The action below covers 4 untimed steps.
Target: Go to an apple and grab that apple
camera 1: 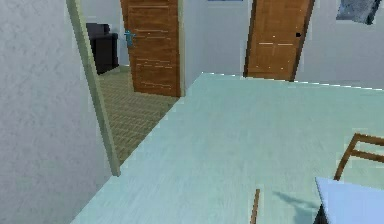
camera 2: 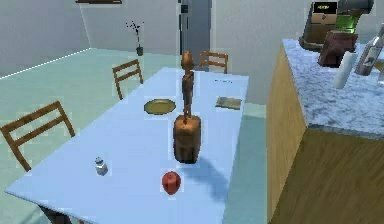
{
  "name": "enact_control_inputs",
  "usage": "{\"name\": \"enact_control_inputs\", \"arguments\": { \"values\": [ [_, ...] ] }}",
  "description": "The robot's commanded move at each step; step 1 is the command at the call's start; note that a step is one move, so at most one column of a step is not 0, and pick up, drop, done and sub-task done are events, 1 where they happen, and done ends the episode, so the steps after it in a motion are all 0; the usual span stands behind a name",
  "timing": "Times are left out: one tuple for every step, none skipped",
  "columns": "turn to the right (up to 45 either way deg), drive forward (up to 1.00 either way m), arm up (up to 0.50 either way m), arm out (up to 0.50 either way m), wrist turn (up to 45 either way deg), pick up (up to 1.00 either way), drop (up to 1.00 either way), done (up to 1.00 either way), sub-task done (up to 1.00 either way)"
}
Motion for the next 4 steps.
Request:
{"name": "enact_control_inputs", "arguments": {
  "values": [
    [0.0,0.0,0.28,0.0,0.0,0.0,0.0,0.0,0.0],
    [0.0,0.0,0.0,0.28,0.0,0.0,0.0,0.0,0.0],
    [0.0,0.0,0.0,0.0,45.0,0.0,0.0,0.0,0.0],
    [0.0,0.0,0.0,0.0,45.0,0.0,0.0,0.0,0.0]
  ]
}}
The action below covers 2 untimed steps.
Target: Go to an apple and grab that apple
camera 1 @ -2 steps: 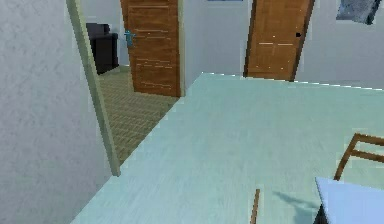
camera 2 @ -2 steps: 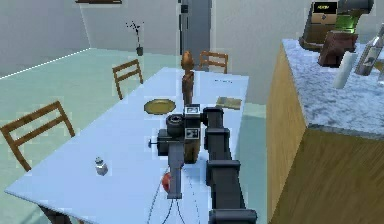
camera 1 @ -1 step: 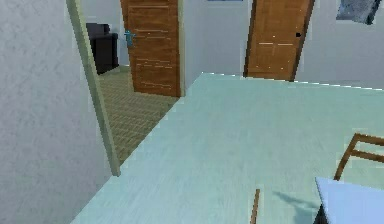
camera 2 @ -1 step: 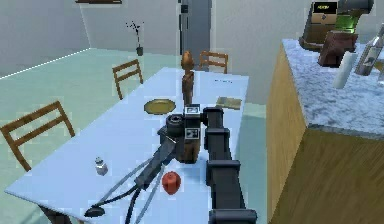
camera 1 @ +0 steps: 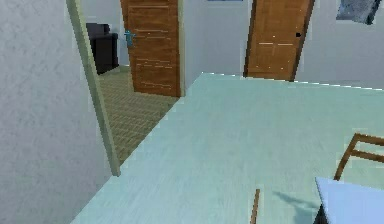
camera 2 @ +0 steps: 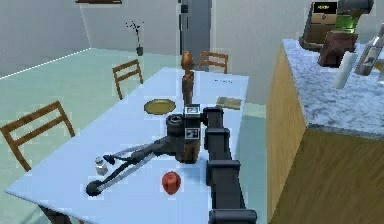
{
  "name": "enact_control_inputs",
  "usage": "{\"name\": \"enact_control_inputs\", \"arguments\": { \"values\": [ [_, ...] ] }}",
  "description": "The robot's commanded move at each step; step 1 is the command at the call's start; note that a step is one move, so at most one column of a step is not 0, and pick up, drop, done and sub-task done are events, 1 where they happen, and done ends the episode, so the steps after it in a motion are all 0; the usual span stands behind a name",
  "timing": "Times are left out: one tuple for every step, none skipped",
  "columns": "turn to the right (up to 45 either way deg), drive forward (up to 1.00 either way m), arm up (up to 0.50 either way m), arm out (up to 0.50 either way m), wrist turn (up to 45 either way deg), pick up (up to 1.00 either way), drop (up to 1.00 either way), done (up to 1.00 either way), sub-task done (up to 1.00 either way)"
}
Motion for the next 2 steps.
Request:
{"name": "enact_control_inputs", "arguments": {
  "values": [
    [0.0,0.0,0.0,0.0,45.0,0.0,0.0,0.0,0.0],
    [0.0,0.0,0.0,0.0,27.0,0.0,0.0,0.0,0.0]
  ]
}}
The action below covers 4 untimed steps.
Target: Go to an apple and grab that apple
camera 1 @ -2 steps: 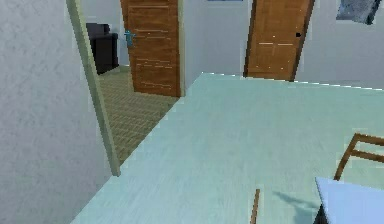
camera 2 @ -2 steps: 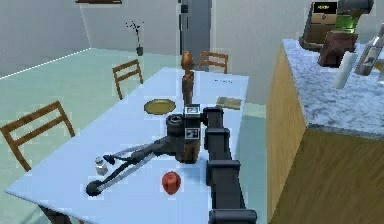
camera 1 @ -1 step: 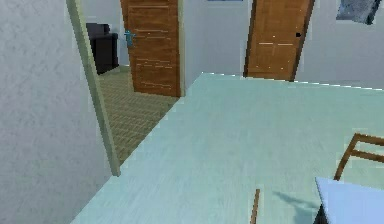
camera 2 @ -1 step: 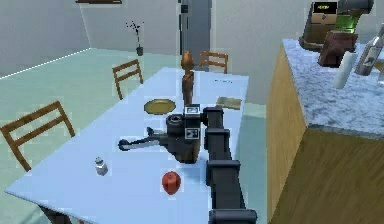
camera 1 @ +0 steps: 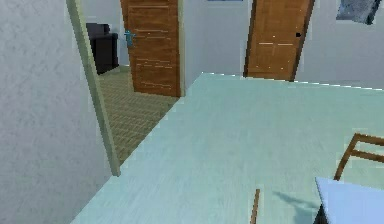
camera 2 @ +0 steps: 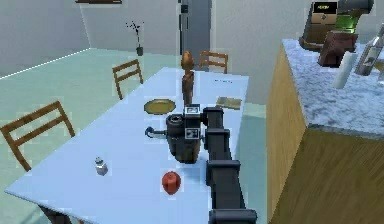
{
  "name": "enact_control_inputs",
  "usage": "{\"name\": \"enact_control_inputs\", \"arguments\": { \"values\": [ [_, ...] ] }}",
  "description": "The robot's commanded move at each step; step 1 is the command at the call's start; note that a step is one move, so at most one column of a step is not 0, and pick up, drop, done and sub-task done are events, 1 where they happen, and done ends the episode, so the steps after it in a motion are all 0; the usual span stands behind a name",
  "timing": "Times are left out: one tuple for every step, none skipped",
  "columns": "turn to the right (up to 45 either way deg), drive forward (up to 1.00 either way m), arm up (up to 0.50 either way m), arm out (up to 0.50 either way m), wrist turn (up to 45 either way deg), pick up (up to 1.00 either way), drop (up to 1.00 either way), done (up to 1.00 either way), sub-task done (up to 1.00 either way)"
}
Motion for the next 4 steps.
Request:
{"name": "enact_control_inputs", "arguments": {
  "values": [
    [0.0,0.0,-0.3,0.0,0.0,0.0,0.0,0.0,0.0],
    [0.0,0.0,0.0,0.0,0.0,1.0,0.0,0.0,0.0],
    [0.0,0.0,0.1,0.0,0.0,0.0,0.0,0.0,0.0],
    [0.0,0.0,0.0,0.0,0.0,0.0,0.0,1.0,0.0]
  ]
}}
